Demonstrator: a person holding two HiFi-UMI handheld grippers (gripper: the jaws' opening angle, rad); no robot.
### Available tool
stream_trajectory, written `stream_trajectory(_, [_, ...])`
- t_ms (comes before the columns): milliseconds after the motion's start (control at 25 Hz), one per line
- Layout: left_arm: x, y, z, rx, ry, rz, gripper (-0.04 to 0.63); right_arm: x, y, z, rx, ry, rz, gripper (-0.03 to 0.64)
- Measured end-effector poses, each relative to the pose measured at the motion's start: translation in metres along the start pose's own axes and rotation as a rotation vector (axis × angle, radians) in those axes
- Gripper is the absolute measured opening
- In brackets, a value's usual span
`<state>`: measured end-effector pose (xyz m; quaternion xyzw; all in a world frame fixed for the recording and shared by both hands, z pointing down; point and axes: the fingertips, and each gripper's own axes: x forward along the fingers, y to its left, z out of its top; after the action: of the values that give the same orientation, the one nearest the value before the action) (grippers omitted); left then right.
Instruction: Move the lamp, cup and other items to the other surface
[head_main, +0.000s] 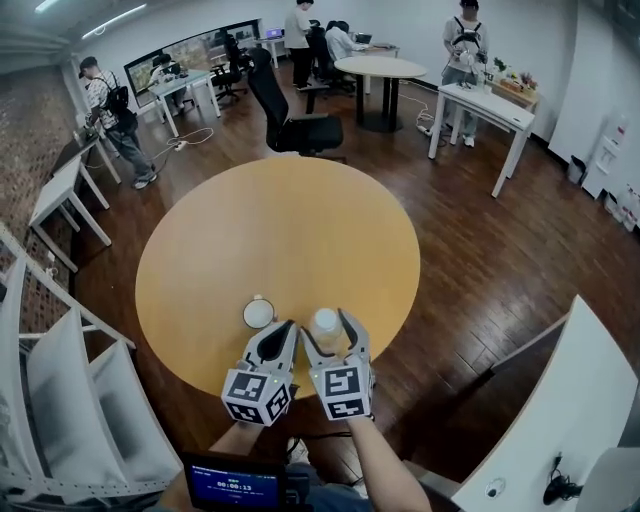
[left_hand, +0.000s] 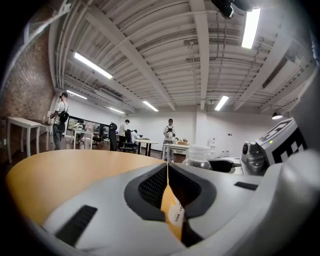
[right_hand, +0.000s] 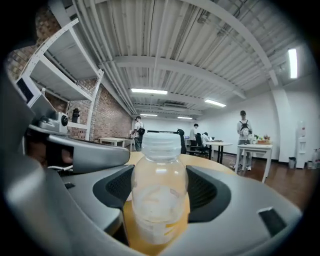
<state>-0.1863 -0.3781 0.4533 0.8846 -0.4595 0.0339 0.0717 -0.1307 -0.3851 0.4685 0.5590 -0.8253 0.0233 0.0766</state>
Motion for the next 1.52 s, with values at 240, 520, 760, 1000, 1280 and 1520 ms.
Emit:
stream_trajectory(240, [-0.019,0.070,0.003,-0.009,-0.016,0.093,0.017,0.044,0.065,-0.016,-0.034,0.015,0.105,0.304])
stream_trajectory(520, [-0.033,0.083,0.008,-0.005,-0.027,0.120,0.017,0.050,0.086,-0.021,-0.045,-0.002,0.132,0.312])
stream_trajectory(760, [-0.039,0.075,0.011,-0.004,-0.034,0.118,0.017,0.046,0.082,-0.019,-0.020,0.005,0.126,0.347])
stream_trajectory(1000, [-0.045,0.070,0.021,0.002,-0.053,0.120,0.017,0.037,0.080,-0.003,-0.021,-0.033,0.123,0.347])
stream_trajectory(1280, [-0.053,0.051,0.047,0.023,-0.099,0.114,0.017,0.013,0.073,0.024,-0.012,-0.100,0.081,0.347])
stream_trajectory(1520, [-0.043,-0.005,0.066,0.043,-0.135,0.025,0.012,-0.029,0.029,0.034,0.026,-0.122,-0.008,0.345])
